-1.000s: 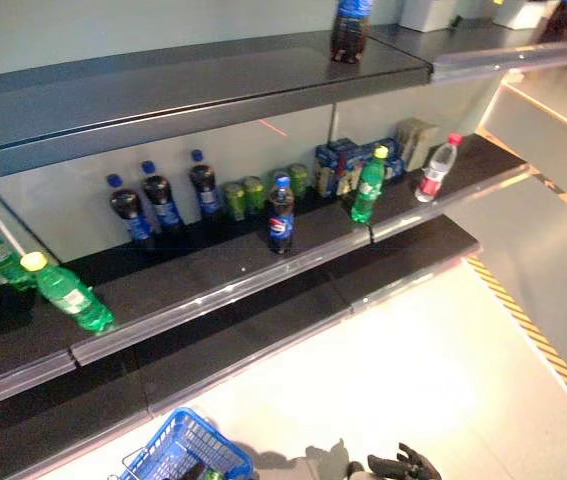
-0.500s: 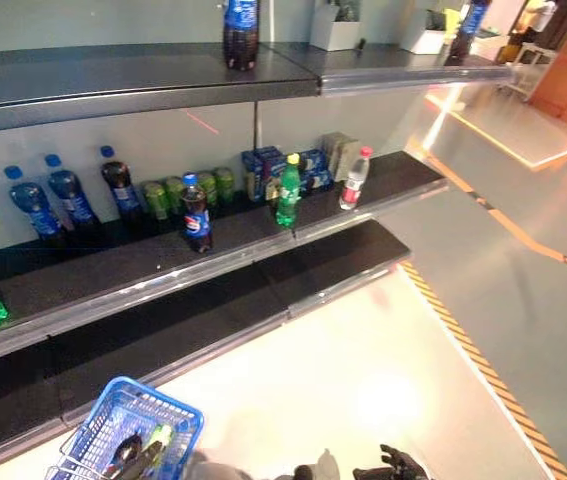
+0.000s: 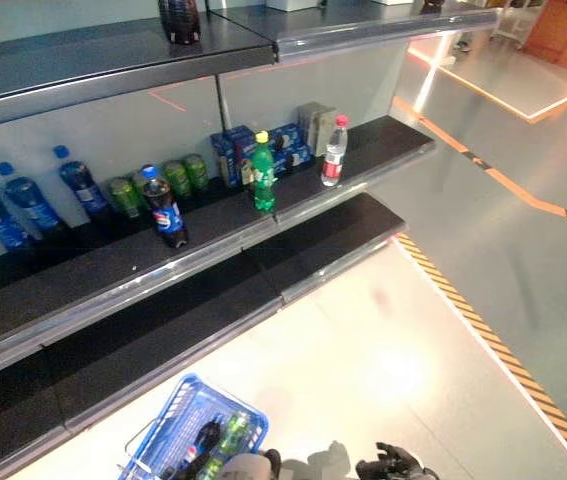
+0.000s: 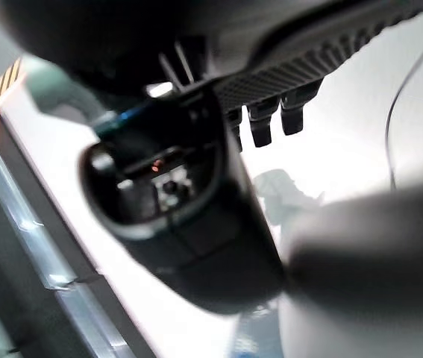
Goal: Pick up the drink and place into the basket.
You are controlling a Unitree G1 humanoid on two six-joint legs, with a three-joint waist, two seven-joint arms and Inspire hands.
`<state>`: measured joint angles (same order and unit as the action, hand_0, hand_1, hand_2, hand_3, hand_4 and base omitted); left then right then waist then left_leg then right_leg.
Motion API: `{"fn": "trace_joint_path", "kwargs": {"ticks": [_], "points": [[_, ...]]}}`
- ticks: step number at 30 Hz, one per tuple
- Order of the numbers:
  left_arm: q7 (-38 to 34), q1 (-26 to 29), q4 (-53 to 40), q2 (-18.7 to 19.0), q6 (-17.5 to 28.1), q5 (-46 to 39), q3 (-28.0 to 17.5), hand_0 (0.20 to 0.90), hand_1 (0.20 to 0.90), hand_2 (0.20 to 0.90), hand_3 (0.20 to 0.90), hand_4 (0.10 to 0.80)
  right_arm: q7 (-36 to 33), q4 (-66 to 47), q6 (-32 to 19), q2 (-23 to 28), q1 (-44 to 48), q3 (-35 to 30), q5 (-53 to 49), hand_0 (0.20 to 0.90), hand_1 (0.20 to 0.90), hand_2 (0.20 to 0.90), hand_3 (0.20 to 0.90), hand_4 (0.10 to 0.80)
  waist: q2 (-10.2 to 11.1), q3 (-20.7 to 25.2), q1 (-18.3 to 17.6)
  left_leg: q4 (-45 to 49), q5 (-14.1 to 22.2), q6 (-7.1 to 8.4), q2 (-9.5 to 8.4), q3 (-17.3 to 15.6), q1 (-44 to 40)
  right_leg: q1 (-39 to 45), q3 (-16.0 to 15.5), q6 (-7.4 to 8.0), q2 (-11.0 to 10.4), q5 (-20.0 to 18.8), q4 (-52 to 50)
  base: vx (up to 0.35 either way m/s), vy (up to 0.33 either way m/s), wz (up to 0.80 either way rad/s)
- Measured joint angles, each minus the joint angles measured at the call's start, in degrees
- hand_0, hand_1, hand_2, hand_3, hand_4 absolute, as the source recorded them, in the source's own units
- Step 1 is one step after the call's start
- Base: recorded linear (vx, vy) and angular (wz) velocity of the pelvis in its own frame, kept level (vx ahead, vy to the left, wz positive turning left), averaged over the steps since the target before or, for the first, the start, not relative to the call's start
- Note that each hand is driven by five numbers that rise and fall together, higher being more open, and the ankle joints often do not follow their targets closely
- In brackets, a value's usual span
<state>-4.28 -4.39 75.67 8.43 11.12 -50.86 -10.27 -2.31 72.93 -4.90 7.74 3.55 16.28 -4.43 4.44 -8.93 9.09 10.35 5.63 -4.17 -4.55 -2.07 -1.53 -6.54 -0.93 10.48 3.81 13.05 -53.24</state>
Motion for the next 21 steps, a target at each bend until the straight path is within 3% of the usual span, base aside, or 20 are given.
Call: {"fn": "trace_joint_path", "kwargs": {"ticks": [1, 2, 3, 5, 6, 8, 9, 11, 12, 13, 14, 16, 18, 19, 21], "points": [[0.0, 0.5, -0.2, 0.5, -0.2, 0.0, 0.2, 0.3, 0.3, 0.3, 0.2, 0.1, 0.0, -0.6, -0.5, 0.0, -0.4, 0.4, -0.1, 0.9, 0.9, 0.9, 0.9, 0.8, 0.6, 0.3, 0.0, -0.6, 0.6, -0.26, -0.04, 1.1, -1.0, 0.1, -0.5, 0.32, -0.7, -1.1, -1.5, 0.318, -0.248, 0.24], [-0.1, 1.3, -0.1, 0.7, -0.5, 0.0, 0.7, 0.3, 0.3, 0.3, 0.2, 0.1, 0.0, -0.9, -0.7, 0.3, -0.6, 0.4, -0.7, 0.9, 0.9, 0.9, 0.9, 0.8, 0.7, 0.3, -0.3, -1.5, 0.4, -0.13, 0.54, 2.2, -1.9, -0.2, -0.4, -0.71, -1.1, -1.0, 0.1, 0.303, -0.317, 0.39], [0.0, 1.9, -0.2, 1.1, -0.5, 0.0, 2.0, 0.3, 0.3, 0.3, 0.2, 0.1, -0.1, -1.2, -0.7, 0.5, -0.5, 0.2, -2.8, 0.9, 0.9, 0.9, 0.9, 0.8, 0.4, 0.3, -1.2, -2.8, 0.1, 0.42, 0.96, 3.7, -2.3, -1.2, -0.5, -2.86, -2.3, 0.2, 3.6, 0.277, -0.385, 0.57], [0.1, 2.3, -0.2, 1.7, -0.6, 0.0, 4.3, 0.3, 0.3, 0.3, 0.2, 0.1, -0.2, -1.6, -1.9, 0.5, -0.9, -2.3, -7.0, 0.9, 0.9, 0.9, 0.9, 0.8, -0.7, -0.4, -4.5, -3.6, -0.2, 1.12, 2.41, 7.6, -1.5, -4.3, 0.2, -4.85, -6.1, 1.0, 14.8, 0.269, -0.415, 0.86], [0.1, 2.5, -0.2, 2.1, -0.6, 0.0, 5.2, 0.3, 0.3, 0.3, 0.2, 0.1, -0.4, -1.6, -3.0, 0.7, -0.9, -3.5, -8.7, 0.9, 0.9, 0.9, 0.9, 0.8, -1.2, -0.7, -5.8, -3.6, -0.2, 1.34, 2.83, 9.2, -0.8, -5.2, 1.7, -5.1, -8.0, 0.1, 23.4, 0.426, -0.536, 0.87], [0.0, 2.4, 0.1, 2.3, -0.9, 0.0, 5.1, 0.3, 0.3, 0.3, 0.2, 0.1, -0.7, -1.4, -3.9, 1.0, -1.0, -4.3, -9.7, 0.9, 0.9, 0.9, 0.9, 0.8, -1.8, -1.1, -6.5, -4.2, 0.7, 3.43, 3.71, 11.7, -1.4, -5.6, 6.4, -4.32, -10.6, -5.4, 36.8, 0.443, -0.575, 0.7], [0.1, 2.4, 0.0, 2.7, -1.0, 0.0, 5.2, 0.3, 0.3, 0.3, 0.2, 0.1, -0.7, -1.4, -3.4, 0.8, -0.6, -4.9, -9.6, 0.9, 0.9, 0.9, 0.9, 0.8, -2.0, -1.2, -7.4, -4.1, 1.6, 4.72, 4.44, 14.3, -1.3, -4.2, 9.0, -3.12, -11.2, -9.4, 43.6, 0.405, -0.6, 0.91], [0.0, 2.1, -0.1, 3.4, -0.8, 0.6, 6.0, 0.3, 0.3, 0.3, 0.2, 0.1, -1.2, -1.5, -2.8, 0.6, -0.9, -4.6, -9.5, 0.9, 0.9, 0.9, 0.9, 0.8, -0.7, -0.5, -7.7, -4.3, 2.1, 6.66, 5.74, 17.5, -2.6, -1.0, 7.5, -3.39, -11.0, -11.1, 45.8, 0.378, -0.604, 1.2], [-0.3, 2.2, -0.4, 3.9, -0.6, 1.0, 7.1, 0.3, 0.3, 0.3, 0.2, 0.1, -1.6, -1.3, -2.2, 1.0, -1.6, -4.7, -9.4, 0.9, 0.9, 0.9, 0.9, 0.8, -0.8, -0.5, -7.7, -4.3, 2.6, 8.08, 6.74, 17.5, -4.2, 0.5, 7.1, -3.39, -10.3, -14.8, 46.3, 0.298, -0.522, 1.23], [-0.9, 1.9, -0.6, 3.3, 0.1, 1.3, 7.5, 0.3, 0.3, 0.3, 0.2, 0.1, -1.8, -1.3, -1.5, 2.0, -1.5, -4.8, -9.4, 0.9, 0.9, 0.9, 0.9, 0.8, -2.0, -0.1, -7.3, -3.6, 2.5, 8.21, 9.18, 16.4, -4.2, 1.7, 5.7, -4.93, -8.3, -13.3, 46.1, 0.275, -0.497, 1.03], [-0.7, 1.7, -0.7, 3.1, 1.2, 1.4, 7.1, 0.3, 0.3, 0.3, 0.2, 0.1, -1.8, -1.5, -1.2, 2.6, -1.3, -4.9, -9.4, 0.9, 0.9, 0.9, 0.9, 0.8, -2.0, 0.0, -6.7, -0.7, 1.8, 8.87, 9.86, 14.8, -2.5, 2.2, 5.2, -5.94, -7.3, -12.8, 46.2, 0.234, -0.475, 0.79], [-0.6, 3.3, -0.2, 3.4, 2.4, 2.5, 5.1, 0.3, 0.3, 0.3, 0.2, 0.1, -1.6, -2.1, -0.6, 3.2, -1.5, -4.9, -8.8, 0.9, 0.9, 0.9, 0.9, 0.8, -0.5, 0.1, -5.6, 7.7, -0.9, 10.31, 10.49, 10.1, 2.9, 4.0, 1.2, -8.8, -6.9, -13.1, 47.7, 0.176, -0.381, 0.79], [-0.7, 4.2, -0.3, 5.3, 3.1, 2.6, 5.2, 0.3, 0.3, 0.3, 0.2, 0.1, -1.5, -1.9, 0.0, 3.1, -3.0, -4.7, -8.4, 0.9, 0.9, 0.9, 0.9, 0.8, 2.0, 0.0, -5.4, 12.8, -5.2, 9.97, 10.94, 6.2, 6.7, 6.3, -2.7, -11.36, -7.0, -12.9, 49.9, 0.214, -0.238, 0.93], [-0.7, 3.7, -1.1, 5.6, 3.2, 2.7, 5.4, 0.3, 0.3, 0.3, 0.2, 0.1, -1.4, -1.4, 0.6, 3.3, -2.9, -4.4, -8.2, 0.9, 0.9, 0.9, 0.9, 0.8, 2.1, -0.7, -4.1, 13.6, -4.6, 10.26, 10.1, 5.5, 7.3, 7.2, -3.4, -12.05, -6.8, -12.4, 50.0, 0.264, -0.144, 0.46], [-0.5, 3.6, -1.4, 3.9, 3.0, 3.2, 7.2, 0.3, 0.3, 0.3, 0.2, 0.1, -1.0, -1.3, 1.3, 4.3, -3.4, -4.0, -7.9, 0.9, 0.9, 0.9, 0.9, 0.8, 2.4, -0.5, -3.9, 10.2, -3.5, 8.85, 7.23, 2.7, 6.8, 8.2, -4.2, -12.39, -6.8, -12.5, 51.6, 0.296, -0.054, 0.3]]}}
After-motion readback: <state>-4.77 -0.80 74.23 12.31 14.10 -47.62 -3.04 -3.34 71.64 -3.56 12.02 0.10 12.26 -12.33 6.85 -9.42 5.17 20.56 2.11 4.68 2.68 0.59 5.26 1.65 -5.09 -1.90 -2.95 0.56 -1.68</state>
